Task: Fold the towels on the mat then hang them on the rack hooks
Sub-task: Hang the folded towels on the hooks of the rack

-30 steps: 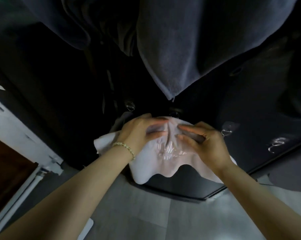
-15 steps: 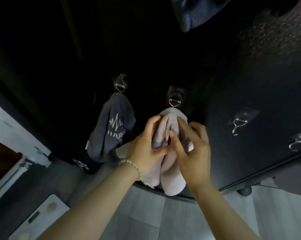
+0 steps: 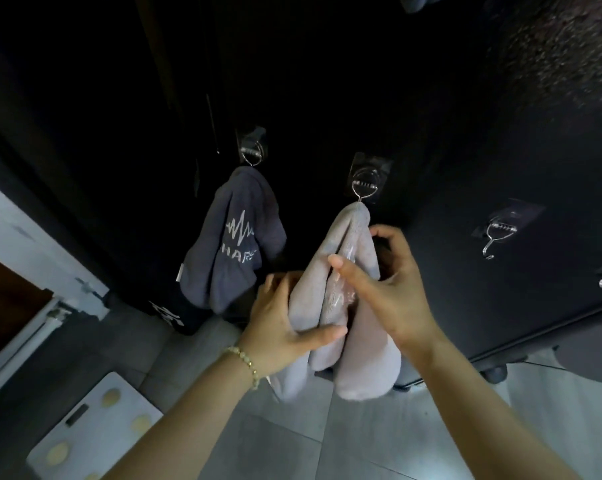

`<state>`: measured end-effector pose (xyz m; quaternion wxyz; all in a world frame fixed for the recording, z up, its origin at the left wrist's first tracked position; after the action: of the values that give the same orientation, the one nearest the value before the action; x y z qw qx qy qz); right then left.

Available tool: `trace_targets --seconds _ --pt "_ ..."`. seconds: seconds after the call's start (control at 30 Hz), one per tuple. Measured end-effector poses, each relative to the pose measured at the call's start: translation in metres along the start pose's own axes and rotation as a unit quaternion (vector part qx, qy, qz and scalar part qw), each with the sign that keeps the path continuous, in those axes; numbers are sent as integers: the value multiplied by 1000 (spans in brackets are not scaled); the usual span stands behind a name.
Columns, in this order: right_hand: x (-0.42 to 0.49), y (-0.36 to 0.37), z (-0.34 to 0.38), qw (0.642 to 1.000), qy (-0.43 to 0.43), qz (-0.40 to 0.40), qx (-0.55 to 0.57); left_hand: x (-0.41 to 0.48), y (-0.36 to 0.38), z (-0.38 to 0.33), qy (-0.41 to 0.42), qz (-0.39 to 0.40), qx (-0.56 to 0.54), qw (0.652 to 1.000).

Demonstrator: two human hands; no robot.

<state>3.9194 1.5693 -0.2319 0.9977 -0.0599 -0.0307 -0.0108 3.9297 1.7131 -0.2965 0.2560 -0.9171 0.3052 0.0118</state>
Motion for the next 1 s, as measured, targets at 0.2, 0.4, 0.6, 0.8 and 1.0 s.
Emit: trace_targets --seconds 0.2,0.4,0.6,0.8,1.0 --pt "1 -9 -7 998 -13 -50 -31 14 11 17 -11 17 -51 998" --pt "-4 -5 -38 997 52 -59 -18 22 4 29 -17 -29 -56 998" --pt "-29 -18 -54 990 122 -32 -71 -15 -14 41 -2 -137 -44 990" --pt "-140 -75 -83 933 210 -69 -284 -72 23 7 100 -151 81 980" --pt "-321 -138 -119 850 326 -89 -405 -77 186 -9 140 162 378 901"
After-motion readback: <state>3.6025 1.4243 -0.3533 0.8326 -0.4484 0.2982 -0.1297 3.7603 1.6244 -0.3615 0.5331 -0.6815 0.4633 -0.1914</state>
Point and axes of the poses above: each hand's wrist, its own x-axis towards the middle knuckle, its own y-axis out of the palm, z = x × y, the point moved 9 cm from there along x, towards the middle knuckle, and after that the axes turned 12 degrees about z, right-handed, at the moved point
